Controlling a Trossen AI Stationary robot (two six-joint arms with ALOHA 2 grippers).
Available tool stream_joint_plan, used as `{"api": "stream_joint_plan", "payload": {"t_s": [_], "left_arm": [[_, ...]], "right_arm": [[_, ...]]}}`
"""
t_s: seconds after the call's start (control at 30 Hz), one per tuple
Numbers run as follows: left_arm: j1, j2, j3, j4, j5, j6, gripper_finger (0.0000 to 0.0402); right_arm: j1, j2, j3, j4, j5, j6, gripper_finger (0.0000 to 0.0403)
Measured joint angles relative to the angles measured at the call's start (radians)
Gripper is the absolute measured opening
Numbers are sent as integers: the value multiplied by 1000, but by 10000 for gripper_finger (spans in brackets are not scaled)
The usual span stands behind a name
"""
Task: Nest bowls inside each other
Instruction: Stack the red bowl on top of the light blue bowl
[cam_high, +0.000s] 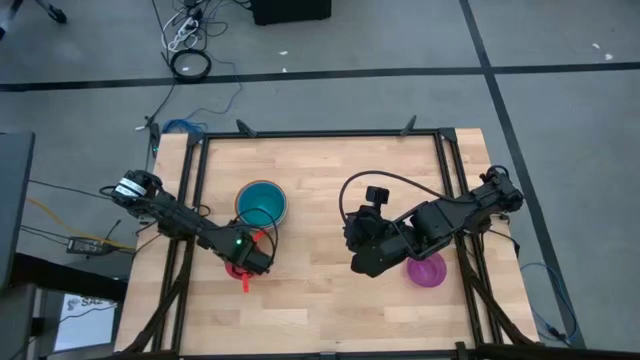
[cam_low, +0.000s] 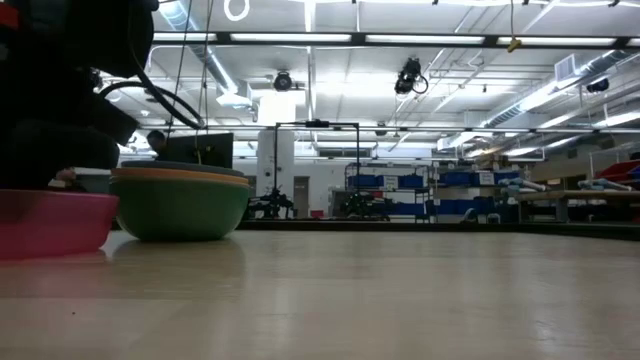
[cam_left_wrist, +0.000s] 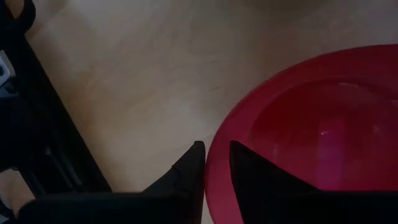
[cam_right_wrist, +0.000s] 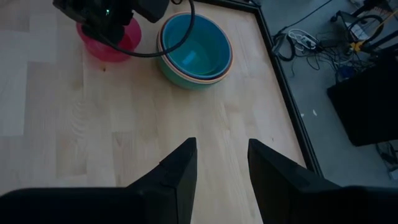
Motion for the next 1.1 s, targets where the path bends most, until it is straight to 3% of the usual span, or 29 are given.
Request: {"api": "stream_joint_plan", "payload": {"t_s": [0.2,0.47,0.7,0.93,1.1], "left_arm": [[0,-5,6,0,10,12,13],[-5,-9,44,1,-2,63,4],[-13,-54,163,-167,-23,83,2],[-27,-61,350,-328,-149,91,2],[-28,-61,486,-437,-344,93,2]], "right_arm": [[0,0,0,0,0,0,129],[0,0,0,0,0,0,129],[0,0,0,-1,1,0,129],[0,0,-4,2,2,6,129],[0,0,-49,3,14,24,129]]}}
